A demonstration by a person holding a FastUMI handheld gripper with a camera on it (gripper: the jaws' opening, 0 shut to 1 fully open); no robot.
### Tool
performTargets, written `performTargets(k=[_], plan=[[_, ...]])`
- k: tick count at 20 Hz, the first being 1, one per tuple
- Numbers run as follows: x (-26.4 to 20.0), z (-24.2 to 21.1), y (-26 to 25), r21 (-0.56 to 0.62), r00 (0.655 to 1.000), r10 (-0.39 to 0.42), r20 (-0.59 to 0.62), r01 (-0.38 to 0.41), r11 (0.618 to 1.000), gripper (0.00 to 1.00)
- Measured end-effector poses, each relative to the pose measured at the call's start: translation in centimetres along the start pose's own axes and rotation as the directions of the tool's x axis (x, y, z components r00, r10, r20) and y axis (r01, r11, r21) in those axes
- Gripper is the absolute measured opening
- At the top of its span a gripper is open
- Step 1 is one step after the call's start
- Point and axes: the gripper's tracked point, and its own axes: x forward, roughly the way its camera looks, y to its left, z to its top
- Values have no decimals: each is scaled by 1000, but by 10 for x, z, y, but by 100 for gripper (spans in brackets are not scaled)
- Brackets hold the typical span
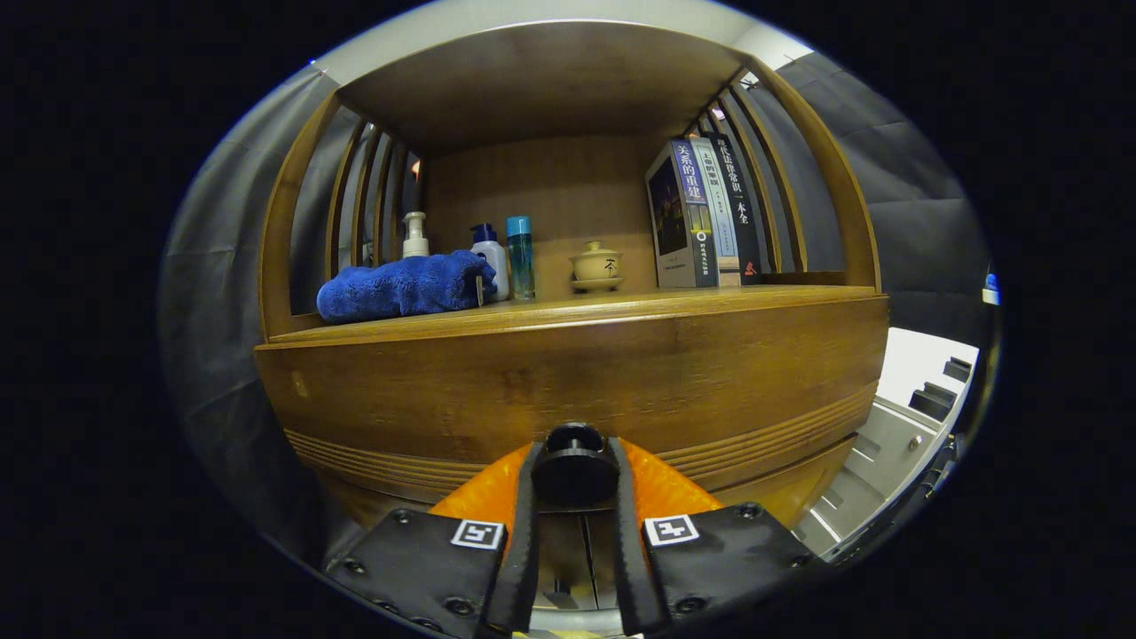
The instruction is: Pull open the drawer, take out the items inside it, and place them on the countertop above the cabinet.
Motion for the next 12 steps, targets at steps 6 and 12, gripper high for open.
performTargets(k=[6, 12], plan=[[-13, -3, 0, -61, 1000, 4, 17, -3, 998, 44], [-29, -6, 2, -40, 999, 9, -31, -10, 999, 44]])
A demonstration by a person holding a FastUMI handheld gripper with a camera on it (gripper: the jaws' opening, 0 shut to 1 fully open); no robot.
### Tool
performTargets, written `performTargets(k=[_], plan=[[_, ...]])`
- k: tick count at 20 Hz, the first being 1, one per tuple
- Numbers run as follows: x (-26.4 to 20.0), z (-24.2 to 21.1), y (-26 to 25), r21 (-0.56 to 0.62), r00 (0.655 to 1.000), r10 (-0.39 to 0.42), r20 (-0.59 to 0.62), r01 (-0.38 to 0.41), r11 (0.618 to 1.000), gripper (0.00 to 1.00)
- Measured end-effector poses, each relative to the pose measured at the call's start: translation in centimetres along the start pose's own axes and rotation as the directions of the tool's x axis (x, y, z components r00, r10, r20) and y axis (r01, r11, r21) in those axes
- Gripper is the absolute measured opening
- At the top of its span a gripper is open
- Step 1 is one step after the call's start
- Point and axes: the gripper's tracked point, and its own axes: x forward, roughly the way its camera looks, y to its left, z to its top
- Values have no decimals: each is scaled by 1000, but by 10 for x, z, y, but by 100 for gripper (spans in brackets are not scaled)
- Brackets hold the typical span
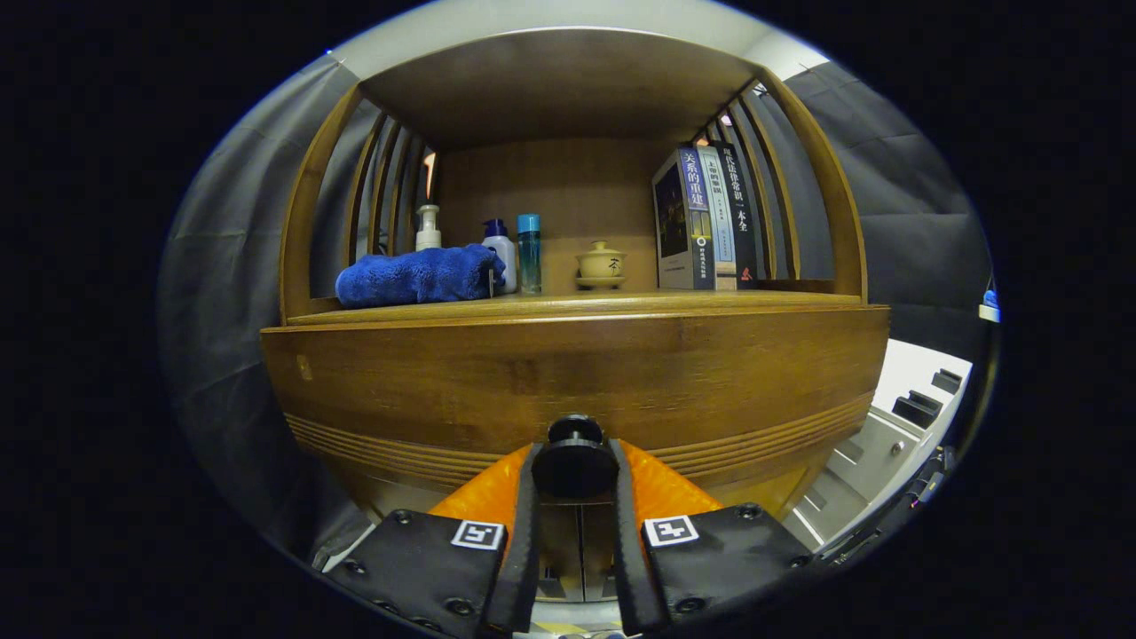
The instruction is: Pull open the drawer, take out the items inside it, and place them on the countertop above the cabinet.
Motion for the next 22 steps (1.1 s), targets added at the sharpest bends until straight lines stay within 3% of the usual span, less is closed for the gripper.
performTargets(k=[15, 22], plan=[[-65, -11, 3, 58, 998, 42, -48, -39, 998, 44], [-93, -18, 4, 25, 997, 39, -61, -38, 999, 44]])
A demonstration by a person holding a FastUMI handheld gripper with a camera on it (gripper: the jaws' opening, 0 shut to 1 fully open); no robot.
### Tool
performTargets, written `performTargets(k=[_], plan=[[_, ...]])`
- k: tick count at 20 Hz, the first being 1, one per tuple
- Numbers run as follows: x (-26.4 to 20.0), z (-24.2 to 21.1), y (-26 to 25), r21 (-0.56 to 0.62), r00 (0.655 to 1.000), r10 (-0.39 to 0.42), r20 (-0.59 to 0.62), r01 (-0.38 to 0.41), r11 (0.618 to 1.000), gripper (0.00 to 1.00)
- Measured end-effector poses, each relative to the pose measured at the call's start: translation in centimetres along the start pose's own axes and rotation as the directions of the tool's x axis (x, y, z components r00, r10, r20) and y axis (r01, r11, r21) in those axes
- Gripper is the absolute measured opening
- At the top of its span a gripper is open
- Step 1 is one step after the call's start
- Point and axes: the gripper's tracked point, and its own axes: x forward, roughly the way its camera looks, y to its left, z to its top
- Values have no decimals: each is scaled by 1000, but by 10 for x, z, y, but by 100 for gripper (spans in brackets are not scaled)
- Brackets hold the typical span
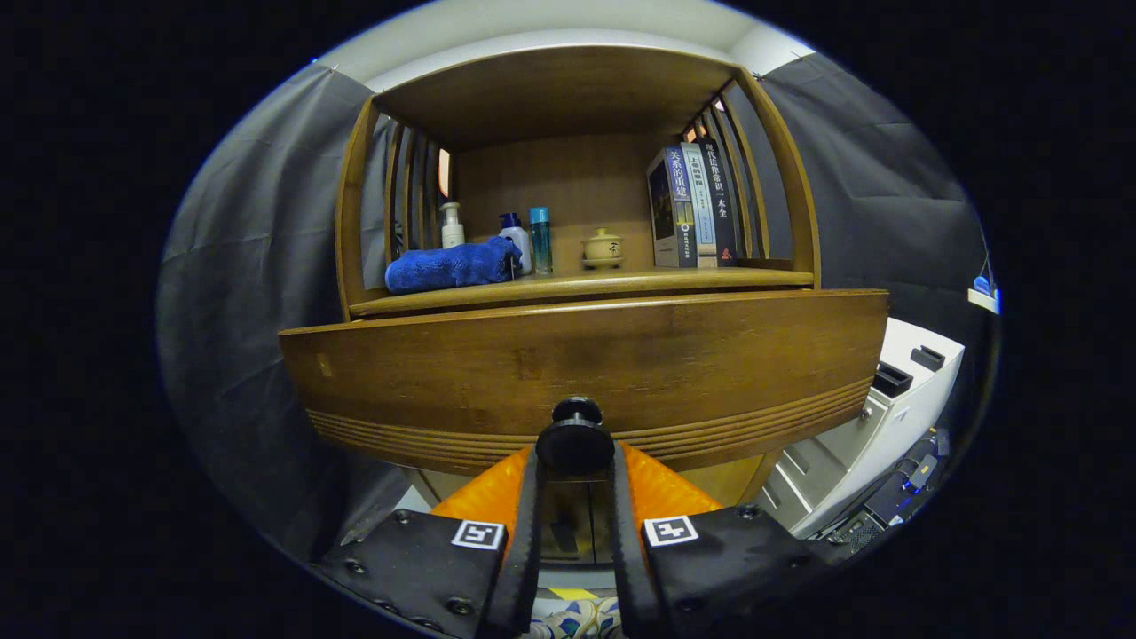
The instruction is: Pull open the drawer, take out the items inside it, and place them on the countertop above the cabinet.
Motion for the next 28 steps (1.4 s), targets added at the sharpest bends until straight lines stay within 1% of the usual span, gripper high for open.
performTargets(k=[11, 17, 20, 23, 25, 26, 28], plan=[[-48, -17, 7, 2, 999, 21, -41, -21, 1000, 44], [-50, -21, 8, -13, 999, 18, -52, -18, 1000, 44], [-51, -20, 14, -18, 998, 31, -45, -32, 999, 50], [-56, -21, 29, -32, 996, 77, -46, -79, 996, 78], [-64, -17, 29, -59, 997, 75, -35, -77, 995, 97], [-70, -9, 32, -53, 996, 84, -15, -85, 995, 99], [-83, 25, 44, -26, 989, 126, 79, -124, 992, 100]])
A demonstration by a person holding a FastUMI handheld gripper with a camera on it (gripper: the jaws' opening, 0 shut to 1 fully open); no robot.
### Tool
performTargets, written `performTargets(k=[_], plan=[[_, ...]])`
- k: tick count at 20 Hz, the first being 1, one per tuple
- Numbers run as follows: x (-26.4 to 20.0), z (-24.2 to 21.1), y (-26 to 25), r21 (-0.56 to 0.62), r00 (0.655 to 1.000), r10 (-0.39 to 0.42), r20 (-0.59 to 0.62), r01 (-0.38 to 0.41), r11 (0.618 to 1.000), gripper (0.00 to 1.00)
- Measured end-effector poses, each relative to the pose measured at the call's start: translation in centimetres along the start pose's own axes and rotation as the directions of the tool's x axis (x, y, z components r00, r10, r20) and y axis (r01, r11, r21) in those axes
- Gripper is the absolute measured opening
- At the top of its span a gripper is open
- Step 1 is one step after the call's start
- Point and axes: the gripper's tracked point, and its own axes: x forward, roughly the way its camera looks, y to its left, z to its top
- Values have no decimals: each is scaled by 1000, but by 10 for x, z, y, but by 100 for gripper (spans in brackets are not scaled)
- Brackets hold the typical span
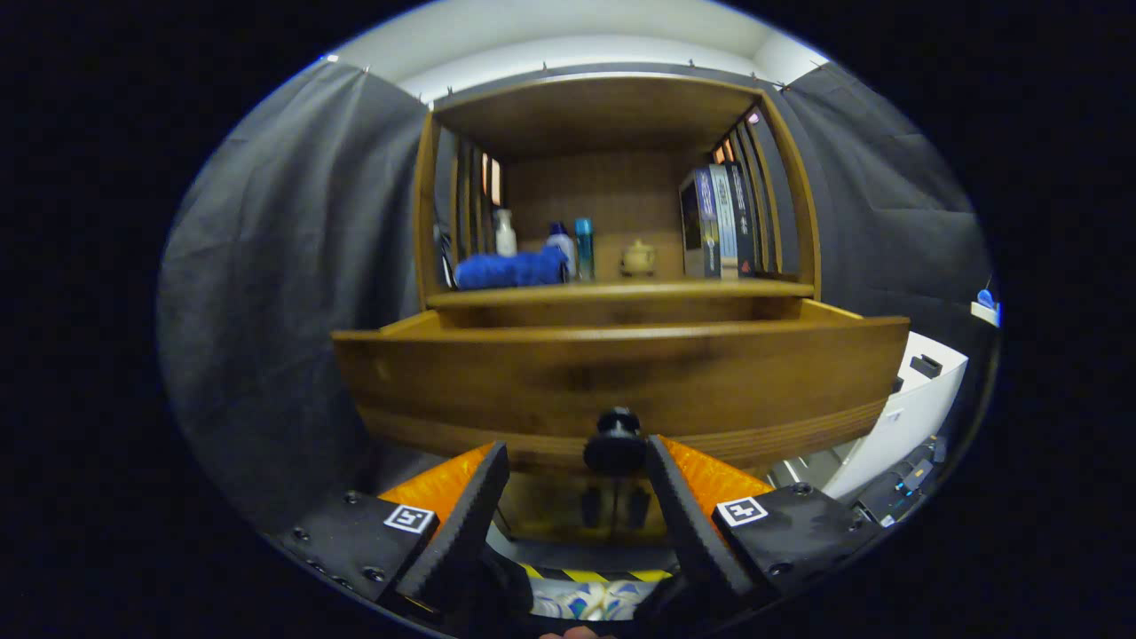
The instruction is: Pull open the drawer, take out the items inside it, and place them on the countertop above the cabinet.
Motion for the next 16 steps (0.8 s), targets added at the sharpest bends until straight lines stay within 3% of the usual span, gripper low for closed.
performTargets(k=[4, 8, 13, 16], plan=[[-10, 74, -1, -37, 993, 0, 117, 5, 999, 99], [2, 138, 12, -21, 993, 43, 109, -41, 999, 99], [45, 182, 17, -15, 996, 88, 23, -88, 996, 99], [78, 174, -2, -19, 993, 28, -112, -31, 999, 99]])
